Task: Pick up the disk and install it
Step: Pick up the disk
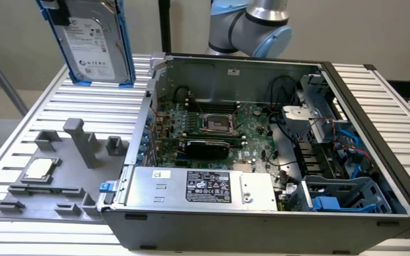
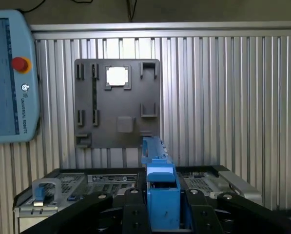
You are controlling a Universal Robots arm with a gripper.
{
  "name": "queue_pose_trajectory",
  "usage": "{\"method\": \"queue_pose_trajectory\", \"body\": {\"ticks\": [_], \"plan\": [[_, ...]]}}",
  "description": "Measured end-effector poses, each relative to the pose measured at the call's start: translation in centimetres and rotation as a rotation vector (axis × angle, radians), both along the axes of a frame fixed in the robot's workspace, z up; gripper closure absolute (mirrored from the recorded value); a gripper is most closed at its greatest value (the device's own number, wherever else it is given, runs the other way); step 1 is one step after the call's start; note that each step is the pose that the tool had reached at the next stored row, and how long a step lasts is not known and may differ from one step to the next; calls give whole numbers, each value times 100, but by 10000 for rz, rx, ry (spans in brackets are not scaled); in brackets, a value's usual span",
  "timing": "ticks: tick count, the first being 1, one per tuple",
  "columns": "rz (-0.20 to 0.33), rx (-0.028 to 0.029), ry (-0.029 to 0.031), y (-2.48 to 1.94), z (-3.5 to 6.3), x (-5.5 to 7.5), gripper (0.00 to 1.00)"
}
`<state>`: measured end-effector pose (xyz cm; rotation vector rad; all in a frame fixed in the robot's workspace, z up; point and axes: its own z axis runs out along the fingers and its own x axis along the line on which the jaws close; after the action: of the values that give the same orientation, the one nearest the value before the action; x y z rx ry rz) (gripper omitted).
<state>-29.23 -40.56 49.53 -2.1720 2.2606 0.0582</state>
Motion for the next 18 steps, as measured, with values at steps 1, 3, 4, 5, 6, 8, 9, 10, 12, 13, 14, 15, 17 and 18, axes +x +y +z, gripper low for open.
{"method": "queue_pose_trajectory", "body": {"ticks": [1,3,4,5,6,8,9,10,12,13,14,15,17,18], "plan": [[0,-1,1,-15,6,45,67],[1,0,1,-47,13,136,67],[1,-2,2,-63,17,180,67],[0,-1,1,-81,19,228,67],[1,-1,1,-98,21,275,67],[0,-1,2,-131,26,361,67],[0,-1,1,-150,27,411,67],[1,-1,1,-168,28,456,67],[0,-1,1,-204,30,544,67],[1,-1,1,-223,30,586,67],[0,-2,2,-245,31,632,67],[0,-2,2,-266,31,673,67],[1,-2,3,-312,31,749,67],[0,-2,2,-336,31,782,67]]}}
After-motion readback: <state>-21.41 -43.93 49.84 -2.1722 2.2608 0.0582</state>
